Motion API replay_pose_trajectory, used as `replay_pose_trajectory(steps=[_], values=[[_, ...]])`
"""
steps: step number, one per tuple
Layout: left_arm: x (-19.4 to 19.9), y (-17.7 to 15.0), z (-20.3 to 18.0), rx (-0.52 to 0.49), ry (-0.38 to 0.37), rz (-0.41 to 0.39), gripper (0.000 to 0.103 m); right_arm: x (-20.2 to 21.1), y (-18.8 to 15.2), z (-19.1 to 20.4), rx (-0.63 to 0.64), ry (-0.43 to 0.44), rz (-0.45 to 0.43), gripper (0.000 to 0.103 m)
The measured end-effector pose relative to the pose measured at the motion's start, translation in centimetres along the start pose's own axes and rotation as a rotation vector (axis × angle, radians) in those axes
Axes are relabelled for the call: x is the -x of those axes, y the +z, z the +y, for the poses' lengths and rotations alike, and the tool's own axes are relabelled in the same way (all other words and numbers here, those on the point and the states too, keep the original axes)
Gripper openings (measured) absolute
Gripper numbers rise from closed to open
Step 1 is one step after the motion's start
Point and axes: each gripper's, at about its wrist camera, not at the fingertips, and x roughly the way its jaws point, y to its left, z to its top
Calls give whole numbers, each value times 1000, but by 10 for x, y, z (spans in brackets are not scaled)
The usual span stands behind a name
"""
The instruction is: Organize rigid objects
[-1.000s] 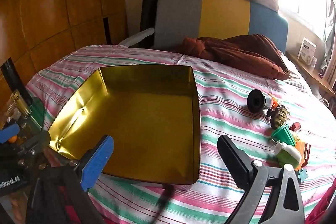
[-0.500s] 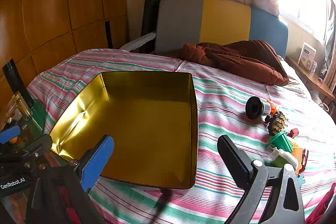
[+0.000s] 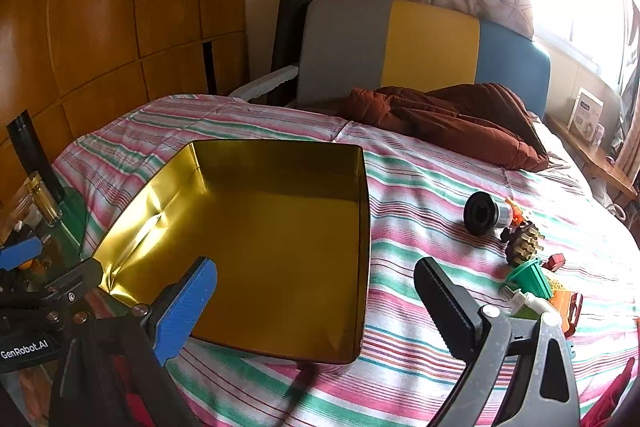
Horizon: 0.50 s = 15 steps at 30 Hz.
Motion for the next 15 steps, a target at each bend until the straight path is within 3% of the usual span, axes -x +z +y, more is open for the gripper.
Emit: replay_pose_trajectory(steps=[15], values=[[3,4,-19,-60,-30,-11,103,3,11,-48,-70,-17,-19,101]])
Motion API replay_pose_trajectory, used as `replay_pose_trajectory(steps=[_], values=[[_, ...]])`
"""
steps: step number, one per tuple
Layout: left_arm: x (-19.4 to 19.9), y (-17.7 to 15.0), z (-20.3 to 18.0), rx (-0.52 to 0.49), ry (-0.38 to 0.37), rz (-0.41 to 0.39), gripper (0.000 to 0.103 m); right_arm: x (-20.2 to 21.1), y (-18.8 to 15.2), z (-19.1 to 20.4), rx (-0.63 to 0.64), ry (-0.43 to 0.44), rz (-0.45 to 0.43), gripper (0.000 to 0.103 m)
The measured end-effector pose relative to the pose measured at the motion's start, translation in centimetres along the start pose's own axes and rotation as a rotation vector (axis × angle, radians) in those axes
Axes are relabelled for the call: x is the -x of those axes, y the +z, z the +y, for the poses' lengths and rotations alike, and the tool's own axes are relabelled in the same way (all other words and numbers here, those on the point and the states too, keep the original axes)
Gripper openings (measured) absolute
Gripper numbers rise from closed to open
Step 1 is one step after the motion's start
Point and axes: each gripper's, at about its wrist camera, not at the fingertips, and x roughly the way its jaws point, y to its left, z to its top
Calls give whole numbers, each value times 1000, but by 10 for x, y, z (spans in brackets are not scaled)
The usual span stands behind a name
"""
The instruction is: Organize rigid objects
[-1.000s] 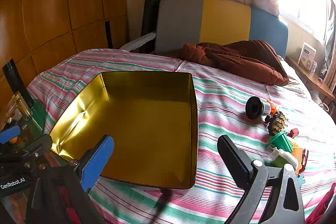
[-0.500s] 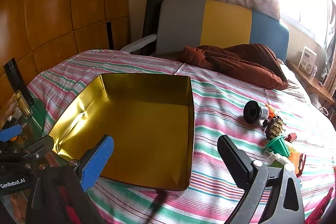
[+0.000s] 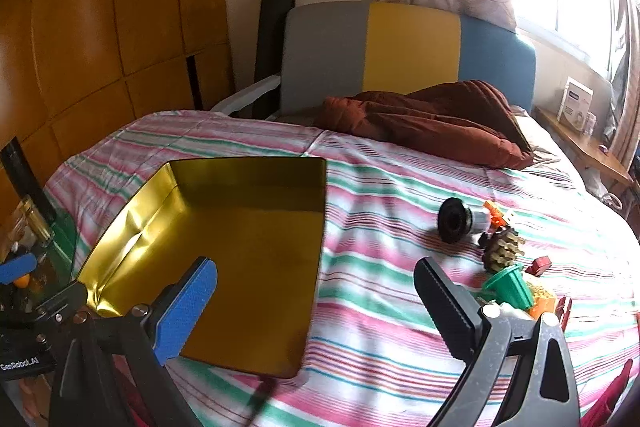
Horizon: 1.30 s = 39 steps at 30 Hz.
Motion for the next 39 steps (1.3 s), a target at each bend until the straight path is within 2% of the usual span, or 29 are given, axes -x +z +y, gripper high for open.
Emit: replay_pose_trajectory(steps=[7,12,17,23,28,30,35,39], values=[[-2,3,-15,-53,-18,1,103,3,8,-46,-63,-25,-8,101],[-3,7,-27,-79,-44,-3,103,6,14,-104,-141,-17,4,102],[-5,12,-44,-111,-86,4,103,5,15,-165,-200,-91,14,103],[-3,18,-77,-189,-185,5,103,-8,2,-250,-328,-174,67,103],[-4,19,-121,-287,-273,16,103,-9,-19,-311,-521,-192,71,103],[-7,18,-138,-318,-309,20,103,-8,-21,-323,-579,-181,59,103],[-21,17,-190,-397,-413,89,101,-10,-26,-334,-628,-176,77,103],[-38,15,-238,-415,-526,182,88,-11,-27,-336,-643,-172,85,103]])
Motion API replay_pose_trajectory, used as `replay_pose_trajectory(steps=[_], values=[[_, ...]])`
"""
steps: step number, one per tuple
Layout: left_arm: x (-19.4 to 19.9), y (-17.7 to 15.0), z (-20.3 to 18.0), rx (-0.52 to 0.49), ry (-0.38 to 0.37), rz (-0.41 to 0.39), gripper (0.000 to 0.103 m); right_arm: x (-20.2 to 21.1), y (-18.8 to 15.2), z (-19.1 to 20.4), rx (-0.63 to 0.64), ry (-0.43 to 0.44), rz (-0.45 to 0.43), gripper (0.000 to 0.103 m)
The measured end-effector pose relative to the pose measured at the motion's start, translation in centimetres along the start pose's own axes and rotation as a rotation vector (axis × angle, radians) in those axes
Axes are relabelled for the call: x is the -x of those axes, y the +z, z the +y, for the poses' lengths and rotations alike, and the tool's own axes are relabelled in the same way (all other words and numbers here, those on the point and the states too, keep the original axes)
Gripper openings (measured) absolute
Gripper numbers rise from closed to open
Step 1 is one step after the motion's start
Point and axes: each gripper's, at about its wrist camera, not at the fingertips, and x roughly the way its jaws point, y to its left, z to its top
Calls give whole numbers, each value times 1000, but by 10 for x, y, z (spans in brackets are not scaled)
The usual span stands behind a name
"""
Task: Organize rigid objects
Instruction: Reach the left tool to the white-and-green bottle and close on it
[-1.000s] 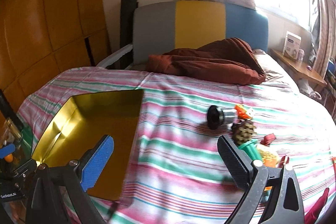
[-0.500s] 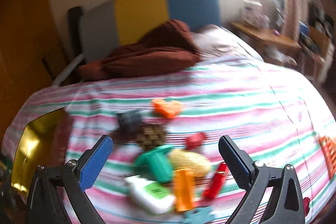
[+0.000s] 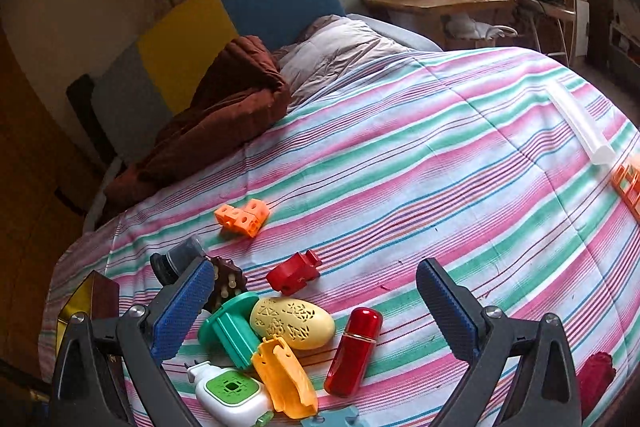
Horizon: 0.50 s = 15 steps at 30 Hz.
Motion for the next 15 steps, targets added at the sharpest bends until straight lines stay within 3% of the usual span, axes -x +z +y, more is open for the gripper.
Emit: replay_pose_trajectory(steps=[4,6,11,13,15], values=[[-38,14,-24,55,-111,76,78,-1,0,1,9,0,5,103],[-53,20,-34,103,-145,96,78,-3,0,2,12,4,10,103],[-75,32,-49,217,-224,84,88,-5,0,2,16,11,14,103],[-87,38,-51,268,-213,59,93,-4,1,0,5,13,10,103],[-105,41,-52,303,-215,88,93,-4,1,-2,-8,16,10,103]])
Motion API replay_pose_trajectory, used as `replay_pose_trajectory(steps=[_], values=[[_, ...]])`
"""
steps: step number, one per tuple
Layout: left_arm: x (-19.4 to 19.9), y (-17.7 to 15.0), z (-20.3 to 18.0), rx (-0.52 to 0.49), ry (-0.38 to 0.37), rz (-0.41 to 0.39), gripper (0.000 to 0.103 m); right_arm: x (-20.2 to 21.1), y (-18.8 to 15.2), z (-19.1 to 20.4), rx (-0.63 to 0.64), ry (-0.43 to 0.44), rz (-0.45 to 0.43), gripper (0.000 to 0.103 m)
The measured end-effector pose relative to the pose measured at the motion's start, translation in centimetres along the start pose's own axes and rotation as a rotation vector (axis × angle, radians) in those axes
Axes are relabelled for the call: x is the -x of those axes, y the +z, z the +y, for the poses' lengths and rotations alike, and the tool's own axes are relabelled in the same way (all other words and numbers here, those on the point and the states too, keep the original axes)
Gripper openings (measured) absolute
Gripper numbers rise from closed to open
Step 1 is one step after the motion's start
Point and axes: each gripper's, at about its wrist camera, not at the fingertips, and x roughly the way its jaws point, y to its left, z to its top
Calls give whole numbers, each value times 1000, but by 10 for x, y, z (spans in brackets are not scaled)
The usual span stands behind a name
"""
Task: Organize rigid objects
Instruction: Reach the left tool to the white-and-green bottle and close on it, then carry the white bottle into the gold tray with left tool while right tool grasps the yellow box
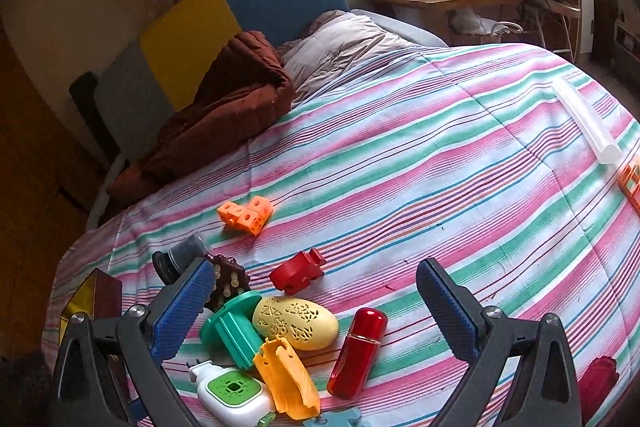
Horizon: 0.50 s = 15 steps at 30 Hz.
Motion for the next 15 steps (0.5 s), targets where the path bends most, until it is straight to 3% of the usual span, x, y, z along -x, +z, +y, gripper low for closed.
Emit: replay_pose_trajectory(steps=[2,4,9,13,15], values=[[-18,4,4,41,-9,44,89,0,1,-2,-8,1,0,103],[-26,4,5,27,-12,36,74,-2,1,-3,-13,-2,11,103],[-19,0,10,4,-30,21,74,-9,0,0,12,-14,48,100],[2,-10,17,-52,29,-13,74,-15,-4,2,26,9,100,94],[11,-17,20,-90,61,-26,74,-17,-6,4,38,26,123,81]])
